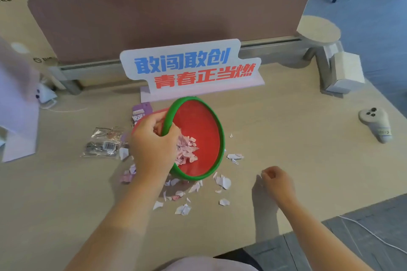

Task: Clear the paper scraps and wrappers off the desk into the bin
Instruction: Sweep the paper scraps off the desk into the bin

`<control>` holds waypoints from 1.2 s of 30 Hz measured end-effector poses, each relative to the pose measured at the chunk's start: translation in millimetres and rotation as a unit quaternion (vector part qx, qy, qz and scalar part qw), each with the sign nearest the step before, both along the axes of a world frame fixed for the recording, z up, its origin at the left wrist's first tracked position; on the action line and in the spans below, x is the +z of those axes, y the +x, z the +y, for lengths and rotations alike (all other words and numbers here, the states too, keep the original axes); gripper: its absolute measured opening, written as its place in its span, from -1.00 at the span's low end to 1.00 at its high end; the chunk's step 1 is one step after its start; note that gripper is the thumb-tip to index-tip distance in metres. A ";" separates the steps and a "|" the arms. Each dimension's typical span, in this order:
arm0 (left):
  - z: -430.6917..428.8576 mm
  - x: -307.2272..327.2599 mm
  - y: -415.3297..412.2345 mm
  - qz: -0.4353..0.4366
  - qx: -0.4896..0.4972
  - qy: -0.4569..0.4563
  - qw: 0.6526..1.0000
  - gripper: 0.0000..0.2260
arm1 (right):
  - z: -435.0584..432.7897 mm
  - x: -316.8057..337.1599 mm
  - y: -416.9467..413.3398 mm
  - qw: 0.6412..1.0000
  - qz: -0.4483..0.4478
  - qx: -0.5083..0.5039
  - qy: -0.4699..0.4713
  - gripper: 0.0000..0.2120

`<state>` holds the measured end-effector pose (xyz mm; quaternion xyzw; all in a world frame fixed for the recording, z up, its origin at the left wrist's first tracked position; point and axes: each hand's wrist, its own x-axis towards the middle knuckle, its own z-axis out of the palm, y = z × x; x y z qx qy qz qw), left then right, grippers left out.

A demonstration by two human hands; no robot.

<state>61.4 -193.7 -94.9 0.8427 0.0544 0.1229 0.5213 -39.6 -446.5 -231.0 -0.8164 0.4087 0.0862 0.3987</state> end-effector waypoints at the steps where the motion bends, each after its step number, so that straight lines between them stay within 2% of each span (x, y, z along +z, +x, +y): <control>1: -1.5 0.6 0.0 0.002 -0.002 -0.003 1.000 -0.77 | -0.7 -8.0 -6.4 1.000 0.007 0.010 -0.004 -0.85; 5: -4.9 -1.8 -3.8 0.008 -0.018 -0.003 1.000 -0.75 | 8.0 -13.7 -9.3 0.999 -0.017 0.020 -0.019 -0.78; 9: -4.8 -2.2 -6.9 0.006 -0.022 0.002 1.000 -0.75 | 14.6 -18.2 -14.9 0.997 -0.031 0.053 -0.046 -0.91; 12: -2.7 -3.0 -6.0 -0.003 -0.024 0.010 1.000 -0.76 | 17.8 -22.2 -23.0 0.996 -0.040 0.038 -0.067 -0.83; 16: -2.3 -3.6 -5.1 -0.011 -0.025 0.019 0.999 -0.76 | 22.0 -25.1 -18.8 0.992 0.013 0.073 -0.103 -0.85; 18: -3.1 -2.2 -6.1 -0.010 -0.026 0.017 0.999 -0.73 | 25.4 -16.9 -11.7 0.994 0.022 0.064 -0.084 -0.87; 20: -3.6 -1.6 -7.5 -0.001 -0.031 0.013 0.999 -0.72 | 35.5 5.0 2.6 0.998 -0.047 0.014 -0.032 -0.88; 22: -4.5 -1.9 -8.3 0.002 -0.036 0.009 0.999 -0.73 | 55.4 39.5 25.7 0.986 -0.167 0.013 0.003 -0.84; 24: -5.4 -3.7 -8.7 0.004 -0.032 0.015 0.999 -0.73 | 80.7 73.9 49.5 0.960 -0.262 0.095 0.018 -0.84; 27: -5.5 -4.8 -9.1 0.011 -0.024 0.019 0.999 -0.74 | 100.1 89.0 72.4 0.933 -0.298 0.196 0.050 -0.82; 28: -4.3 -4.6 -9.0 0.012 -0.022 0.017 1.000 -0.74 | 97.4 85.9 76.2 0.935 -0.304 0.177 0.055 -0.81; 30: -1.5 -3.4 -7.6 0.013 -0.015 0.011 1.000 -0.75 | 79.3 72.9 79.4 0.945 -0.317 0.058 0.056 -0.82; 32: 1.0 -2.5 -5.4 0.012 -0.001 0.014 1.000 -0.77 | 55.7 51.6 77.5 0.957 -0.287 -0.030 0.043 -0.83; 33: 2.0 -2.2 -4.7 0.012 0.005 0.018 1.000 -0.78 | 45.7 37.4 75.4 0.968 -0.249 -0.029 0.027 -0.82; 36: 3.4 0.9 -3.8 0.021 0.019 0.019 0.999 -0.78 | 26.5 -8.0 74.1 0.990 -0.133 0.054 -0.006 -0.67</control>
